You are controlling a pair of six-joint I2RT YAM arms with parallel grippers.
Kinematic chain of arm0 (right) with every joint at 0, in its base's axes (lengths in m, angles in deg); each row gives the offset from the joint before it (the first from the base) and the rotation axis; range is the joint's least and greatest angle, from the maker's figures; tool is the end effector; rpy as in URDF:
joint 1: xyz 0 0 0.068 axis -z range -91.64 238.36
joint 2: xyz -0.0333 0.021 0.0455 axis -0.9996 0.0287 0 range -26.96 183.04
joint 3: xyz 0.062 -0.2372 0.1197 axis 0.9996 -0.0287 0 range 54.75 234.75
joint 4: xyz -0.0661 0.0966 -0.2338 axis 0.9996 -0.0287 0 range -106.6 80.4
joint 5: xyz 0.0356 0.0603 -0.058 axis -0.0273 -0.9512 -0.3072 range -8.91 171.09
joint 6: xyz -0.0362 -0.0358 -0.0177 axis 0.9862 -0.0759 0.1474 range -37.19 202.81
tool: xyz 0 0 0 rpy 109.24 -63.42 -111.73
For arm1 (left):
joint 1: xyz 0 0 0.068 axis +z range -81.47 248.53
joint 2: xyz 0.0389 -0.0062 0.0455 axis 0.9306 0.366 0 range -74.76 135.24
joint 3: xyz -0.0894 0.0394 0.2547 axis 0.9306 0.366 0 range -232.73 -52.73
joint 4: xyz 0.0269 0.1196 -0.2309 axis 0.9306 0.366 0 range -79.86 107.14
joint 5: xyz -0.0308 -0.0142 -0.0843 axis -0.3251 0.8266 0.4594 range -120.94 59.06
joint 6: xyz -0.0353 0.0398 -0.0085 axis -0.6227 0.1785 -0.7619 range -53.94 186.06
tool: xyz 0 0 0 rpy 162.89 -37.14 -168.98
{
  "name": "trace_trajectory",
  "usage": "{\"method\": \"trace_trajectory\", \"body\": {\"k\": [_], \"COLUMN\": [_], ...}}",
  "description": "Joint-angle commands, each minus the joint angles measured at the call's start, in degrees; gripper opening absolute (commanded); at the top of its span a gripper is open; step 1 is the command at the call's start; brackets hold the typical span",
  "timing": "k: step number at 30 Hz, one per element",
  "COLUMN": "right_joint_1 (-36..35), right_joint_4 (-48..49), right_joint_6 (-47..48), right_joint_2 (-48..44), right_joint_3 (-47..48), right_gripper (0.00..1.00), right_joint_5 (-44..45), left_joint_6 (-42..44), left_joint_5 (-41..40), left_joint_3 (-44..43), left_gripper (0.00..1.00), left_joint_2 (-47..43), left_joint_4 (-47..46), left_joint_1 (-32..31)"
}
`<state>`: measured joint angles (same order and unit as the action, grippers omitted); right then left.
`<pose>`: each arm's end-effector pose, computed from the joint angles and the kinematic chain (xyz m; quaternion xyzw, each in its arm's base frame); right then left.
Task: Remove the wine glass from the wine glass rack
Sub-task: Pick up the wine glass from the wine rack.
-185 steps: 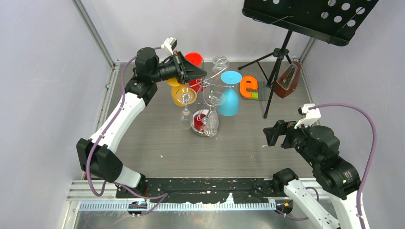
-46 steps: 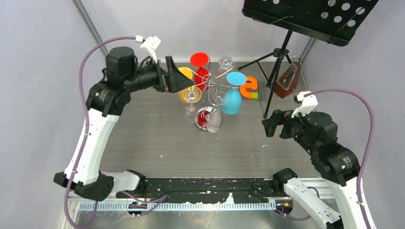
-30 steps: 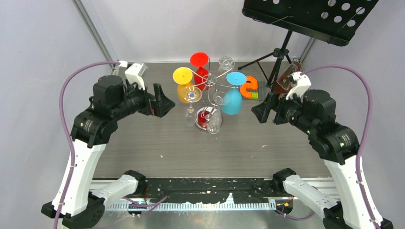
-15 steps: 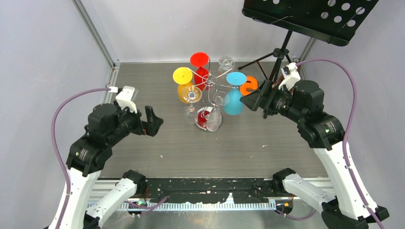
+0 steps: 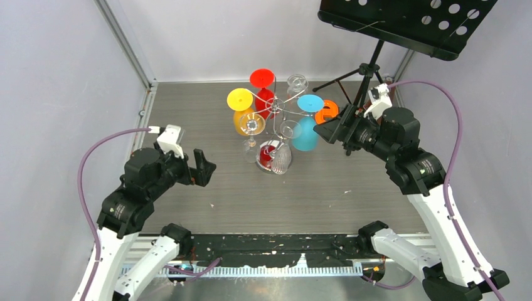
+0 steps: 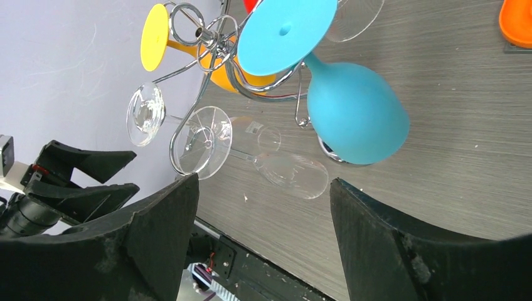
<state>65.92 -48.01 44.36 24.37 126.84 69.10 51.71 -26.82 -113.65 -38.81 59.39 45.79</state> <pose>0.1512 0.0705 0.4296 0.0508 0.8036 0.3701 0.4634 0.0939 -0.0420 0.3813 0.0809 0.8358 -0.2011 0.5045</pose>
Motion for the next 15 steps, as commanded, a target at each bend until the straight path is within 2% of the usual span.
{"method": "trace_trajectory", "body": {"k": [1,5,10,12,15], "right_joint_1": [-0.15,-0.15,-0.15,-0.14,-0.15], "right_joint_4": [0.56,-3.65,-4.94,-6.05,-6.16], "right_joint_6": [3.42,8.31,15.49,17.59,17.43], "right_joint_2": [-1.04,-2.24,-6.47,-7.27,-7.18], "right_joint_3": [1.88,3.09,-1.05,-1.43,-1.44], "right_gripper": [0.82,0.83,0.85,0.86,0.87], "right_joint_5": [1.62,2.94,10.27,9.42,6.6], "left_joint_6": [-0.54,-0.14,1.63,1.62,-3.27], "left_joint_5": [1.1,1.76,0.04,1.11,1.99], "left_joint_3": [0.39,1.05,2.99,3.53,8.01], "left_gripper": [0.99,1.0,1.0,1.0,1.0], "left_joint_2": [-1.25,-2.76,-4.94,-5.23,-7.15], "left_joint_4": [-4.17,-3.22,-2.59,-1.03,-6.01], "left_joint_1": [0.31,0.25,0.28,0.29,0.31]}}
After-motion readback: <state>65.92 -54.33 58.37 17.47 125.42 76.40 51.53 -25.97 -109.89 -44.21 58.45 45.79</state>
